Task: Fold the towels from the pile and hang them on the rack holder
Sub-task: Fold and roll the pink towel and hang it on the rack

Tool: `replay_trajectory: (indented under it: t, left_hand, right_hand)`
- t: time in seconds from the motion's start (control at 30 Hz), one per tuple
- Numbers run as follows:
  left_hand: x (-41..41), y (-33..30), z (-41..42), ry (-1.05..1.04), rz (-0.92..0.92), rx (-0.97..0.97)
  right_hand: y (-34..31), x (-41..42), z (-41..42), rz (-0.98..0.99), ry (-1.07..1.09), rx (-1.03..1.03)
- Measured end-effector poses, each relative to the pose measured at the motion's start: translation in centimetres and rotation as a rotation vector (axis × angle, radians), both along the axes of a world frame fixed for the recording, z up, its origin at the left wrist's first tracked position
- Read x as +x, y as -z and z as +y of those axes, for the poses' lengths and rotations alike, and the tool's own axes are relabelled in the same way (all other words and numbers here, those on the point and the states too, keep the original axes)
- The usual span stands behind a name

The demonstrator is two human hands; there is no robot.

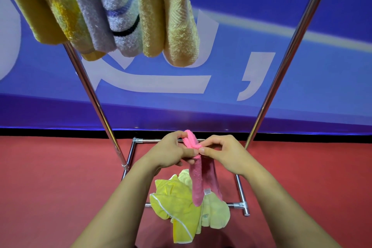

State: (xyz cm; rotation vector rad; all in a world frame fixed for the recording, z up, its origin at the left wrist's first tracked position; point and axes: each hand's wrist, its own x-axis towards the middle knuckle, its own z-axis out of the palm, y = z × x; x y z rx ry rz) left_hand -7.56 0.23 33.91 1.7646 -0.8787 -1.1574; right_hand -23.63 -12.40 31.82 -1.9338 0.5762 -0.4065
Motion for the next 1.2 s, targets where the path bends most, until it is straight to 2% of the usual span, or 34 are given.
replay_trajectory:
  t: [0.13, 0.37, 0.47, 0.57, 0.63, 0.67, 0.8, 0.87, 0.97, 1.03, 1.13, 1.2]
  left_hand:
    - [0.3, 0.2, 0.1, 0.013, 0.000, 0.005]
    - [-0.1, -0.8, 0.1, -0.053, 0.190, -0.016]
    - [-0.5, -1.1, 0.0, -0.100, 0.278, -0.029]
    - [-0.3, -0.4, -0.2, -0.120, 0.279, -0.033]
    - [0.0, 0.2, -0.5, -0.118, 0.172, -0.013]
    - [0.1, 0.5, -0.5, -0.115, 0.063, -0.007]
    - [0.3, 1.4, -0.3, -0.061, -0.578, 0.015]
    - [0.2, 1.6, -0.2, -0.088, -0.736, -0.021]
    - [0.1, 1.6, -0.5, -0.152, -0.808, -0.097]
    - [0.0, 1.5, -0.6, -0.198, -0.784, -0.154]
    - [-0.1, 1.0, -0.7, -0.244, -0.669, -0.238]
    - [-0.3, 0.6, -0.7, -0.266, -0.530, -0.306]
  right_hand:
    - [0.1, 0.0, -0.1, 0.022, -0.015, -0.003]
    - [0.5, 0.2, 0.5, 0.066, 0.017, 0.064]
    - [0.6, 0.6, 0.7, 0.075, 0.060, -0.004]
    - [0.7, 0.8, 0.6, 0.043, 0.116, -0.092]
    - [0.7, 0.9, 0.6, 0.029, 0.126, -0.095]
    - [0.7, 0.9, 0.6, 0.027, 0.131, -0.085]
    - [0.7, 1.1, 0.5, -0.003, 0.201, -0.057]
    - [0.5, 1.1, 0.3, -0.037, 0.244, -0.020]
    - [0.0, 0.9, 0.0, -0.095, 0.268, 0.046]
    - [-0.2, 0.8, -0.2, -0.134, 0.274, 0.076]
    - [-0.6, 0.5, -0.3, -0.186, 0.288, 0.126]
    - [-0.8, 0.5, -0.3, -0.217, 0.298, 0.136]
